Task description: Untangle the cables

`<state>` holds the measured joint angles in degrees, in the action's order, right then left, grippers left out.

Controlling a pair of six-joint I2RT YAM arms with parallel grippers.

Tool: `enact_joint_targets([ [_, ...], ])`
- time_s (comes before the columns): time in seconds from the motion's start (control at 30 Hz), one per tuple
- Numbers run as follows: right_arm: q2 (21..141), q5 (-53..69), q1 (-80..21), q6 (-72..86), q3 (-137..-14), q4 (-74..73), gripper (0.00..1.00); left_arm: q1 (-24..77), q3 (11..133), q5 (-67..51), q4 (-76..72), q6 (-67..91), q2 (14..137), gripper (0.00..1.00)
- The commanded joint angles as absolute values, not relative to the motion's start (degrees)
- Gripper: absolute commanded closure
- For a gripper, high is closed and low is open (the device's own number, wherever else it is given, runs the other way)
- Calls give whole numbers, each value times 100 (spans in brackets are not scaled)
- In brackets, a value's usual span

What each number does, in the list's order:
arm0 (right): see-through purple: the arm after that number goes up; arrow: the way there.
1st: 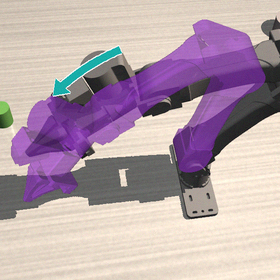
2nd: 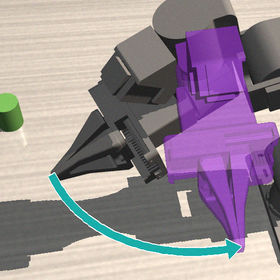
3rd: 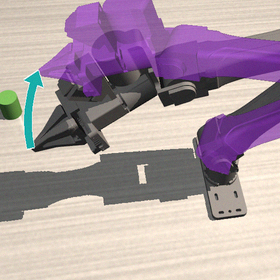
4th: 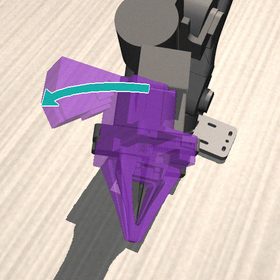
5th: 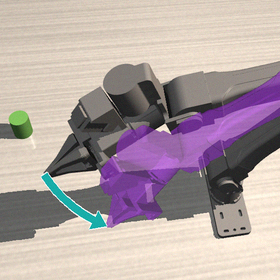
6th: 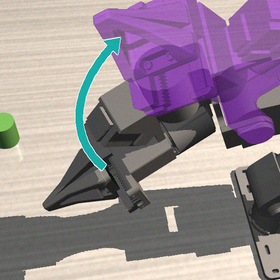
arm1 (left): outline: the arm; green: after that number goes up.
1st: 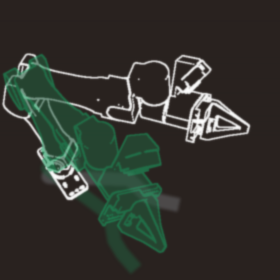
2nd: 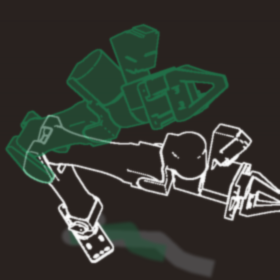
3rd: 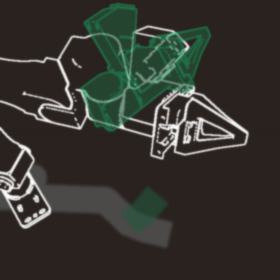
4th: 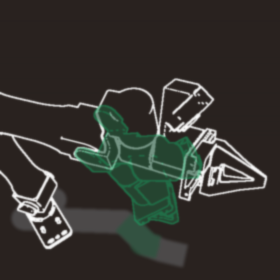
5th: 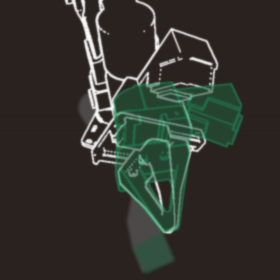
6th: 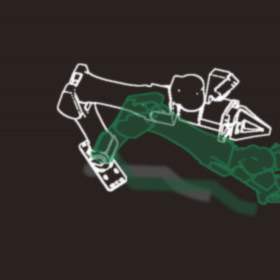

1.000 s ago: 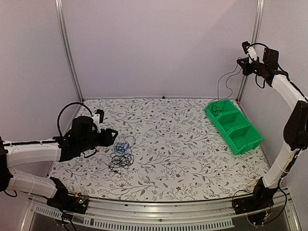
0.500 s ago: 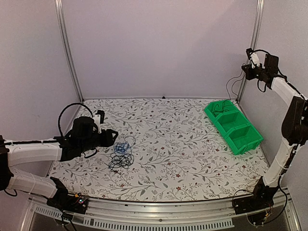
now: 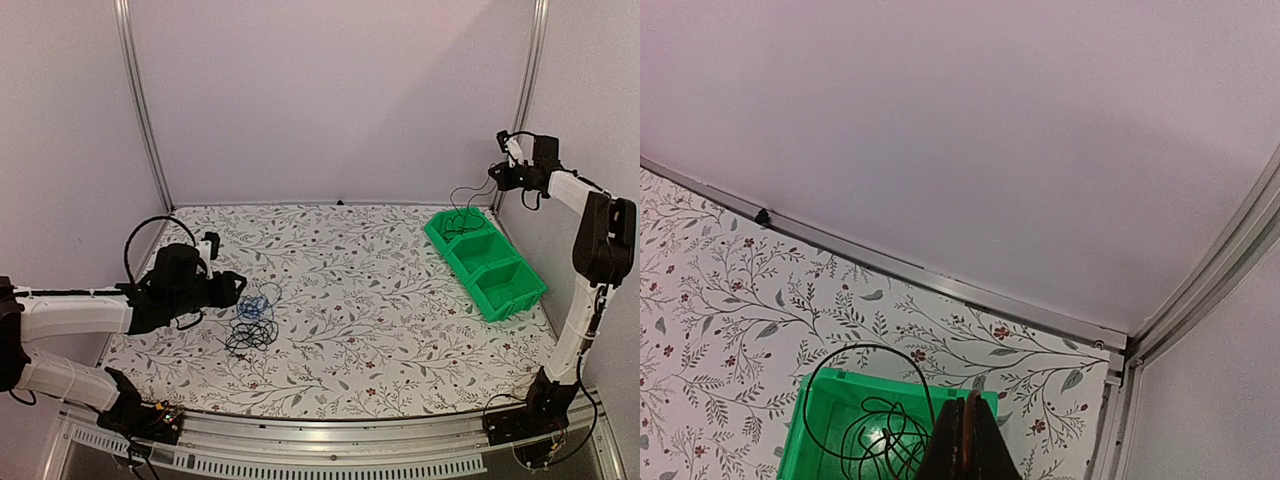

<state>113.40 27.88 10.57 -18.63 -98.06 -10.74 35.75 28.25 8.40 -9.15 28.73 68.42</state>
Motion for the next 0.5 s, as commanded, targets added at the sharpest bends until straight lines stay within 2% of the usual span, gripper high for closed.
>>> enact_joint_targets([
  [0.0, 11534, 3054, 1059, -1693, -9836, -1175, 100, 3621, 2896, 887, -993, 2858, 6948, 51],
  [0.47, 11824, 2752, 895, -1982, -9388, -1525, 100, 3622, 2980, 828, -1087, 2815, 7245, 51],
])
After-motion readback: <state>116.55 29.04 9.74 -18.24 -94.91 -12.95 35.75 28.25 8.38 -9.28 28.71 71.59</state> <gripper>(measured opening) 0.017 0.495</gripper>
